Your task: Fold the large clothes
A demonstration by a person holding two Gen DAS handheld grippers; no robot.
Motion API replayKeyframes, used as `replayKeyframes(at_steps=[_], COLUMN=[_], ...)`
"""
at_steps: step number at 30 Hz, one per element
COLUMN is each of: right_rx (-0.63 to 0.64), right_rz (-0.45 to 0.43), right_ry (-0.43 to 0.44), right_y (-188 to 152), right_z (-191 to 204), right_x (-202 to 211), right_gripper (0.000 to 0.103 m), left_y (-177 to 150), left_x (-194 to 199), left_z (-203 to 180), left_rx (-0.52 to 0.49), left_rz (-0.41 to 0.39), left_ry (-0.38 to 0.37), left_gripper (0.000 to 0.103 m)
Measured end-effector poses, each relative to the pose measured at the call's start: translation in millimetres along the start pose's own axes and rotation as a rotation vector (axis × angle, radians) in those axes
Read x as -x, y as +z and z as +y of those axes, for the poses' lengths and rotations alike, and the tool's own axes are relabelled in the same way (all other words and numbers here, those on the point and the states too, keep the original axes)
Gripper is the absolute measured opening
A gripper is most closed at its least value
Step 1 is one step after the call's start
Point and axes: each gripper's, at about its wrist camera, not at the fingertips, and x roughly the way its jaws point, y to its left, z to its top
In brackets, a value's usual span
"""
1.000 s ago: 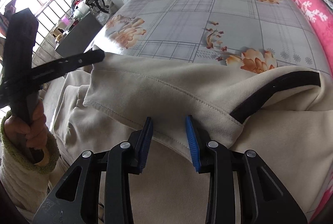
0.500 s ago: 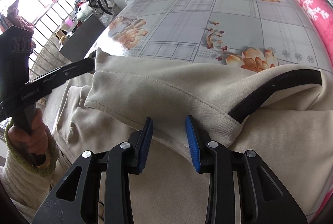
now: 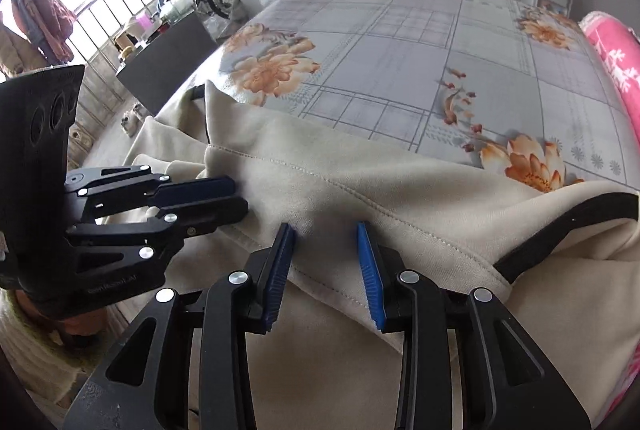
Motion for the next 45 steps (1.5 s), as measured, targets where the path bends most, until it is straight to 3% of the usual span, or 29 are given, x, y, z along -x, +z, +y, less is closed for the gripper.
replayKeyframes(at_steps=[5, 9, 10, 15, 21, 24, 31, 35, 39, 42, 45], right_rx=[-0.045, -0.139, -0.145, -0.145, -0.08, -0.072, -0.085, -0.12, -0.118, -0.118, -0.128], right_rz=[0.027, 0.021, 0.008, -0.054, -0.088, -0.058, 0.029, 0.071, 0.064, 0.056, 0.048], right_ry=[-0.087, -0.098, -0.102, -0.092, -0.05, -0.028, -0.011, -0.017, -0.026, -0.024, -0.019], right_y=[-17, -30, -32, -53, -92, -112, -158, -171, -173, -174, -176], right_z=[-14, -28, -27, -14, 20, 37, 63, 60, 61, 61, 60], right_x=[15, 39, 48, 99, 135, 131, 102, 82, 79, 78, 79], right_gripper=[0.032, 0.029, 0.032, 0.054, 0.077, 0.079, 0.08, 0.08, 0.08, 0.08, 0.08], left_y=[-1, -2, -4, -30, -101, -137, -198, -208, -209, -208, -207], left_x=[2, 15, 24, 84, 154, 172, 176, 165, 162, 161, 145], left_z=[0, 2, 3, 12, 44, 56, 54, 58, 59, 60, 69], left_rx=[0.023, 0.076, 0.09, 0.137, 0.23, 0.253, 0.259, 0.274, 0.256, 0.256, 0.284], left_rz=[0.013, 0.028, 0.018, -0.07, -0.156, -0.158, -0.154, -0.145, -0.138, -0.136, -0.08], left_ry=[0.005, 0.007, 0.005, 0.005, 0.1, 0.179, 0.224, 0.253, 0.209, 0.149, 0.177], left_gripper=[0.019, 0.019, 0.02, 0.044, 0.059, 0.06, 0.06, 0.056, 0.044, 0.043, 0.041])
